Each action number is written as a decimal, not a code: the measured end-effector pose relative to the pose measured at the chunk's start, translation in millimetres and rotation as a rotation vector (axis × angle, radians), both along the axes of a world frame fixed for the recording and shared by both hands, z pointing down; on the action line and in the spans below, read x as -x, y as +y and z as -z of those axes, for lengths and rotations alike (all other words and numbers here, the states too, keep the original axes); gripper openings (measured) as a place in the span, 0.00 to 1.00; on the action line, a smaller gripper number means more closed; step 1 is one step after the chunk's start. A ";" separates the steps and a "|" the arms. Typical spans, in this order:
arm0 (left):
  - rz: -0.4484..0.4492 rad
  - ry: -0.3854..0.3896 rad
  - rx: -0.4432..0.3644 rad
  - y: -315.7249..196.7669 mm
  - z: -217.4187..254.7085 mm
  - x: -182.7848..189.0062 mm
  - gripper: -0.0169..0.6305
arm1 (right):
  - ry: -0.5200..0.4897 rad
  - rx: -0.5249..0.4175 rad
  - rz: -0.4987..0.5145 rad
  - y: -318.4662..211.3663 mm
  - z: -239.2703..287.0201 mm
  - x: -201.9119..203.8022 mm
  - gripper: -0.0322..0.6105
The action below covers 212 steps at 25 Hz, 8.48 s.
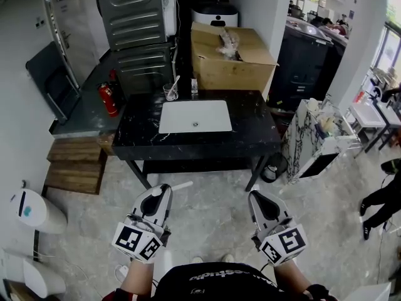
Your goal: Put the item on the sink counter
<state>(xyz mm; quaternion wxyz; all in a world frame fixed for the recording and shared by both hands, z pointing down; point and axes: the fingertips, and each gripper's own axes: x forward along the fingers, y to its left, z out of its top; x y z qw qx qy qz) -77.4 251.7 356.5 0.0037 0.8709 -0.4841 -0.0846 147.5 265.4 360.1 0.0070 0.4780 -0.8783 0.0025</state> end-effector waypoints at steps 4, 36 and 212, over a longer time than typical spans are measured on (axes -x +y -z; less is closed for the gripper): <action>-0.001 0.000 -0.005 0.6 1.4 9.4 0.07 | 0.002 -0.003 0.015 0.7 2.7 13.7 0.12; 0.070 0.003 -0.019 -200.0 -1.1 8.7 0.07 | -0.052 -0.005 0.070 -219.8 -12.2 -4.1 0.12; -0.051 -0.080 0.030 -610.7 -11.2 -15.8 0.05 | -0.001 0.025 0.148 -598.8 -3.3 60.9 0.11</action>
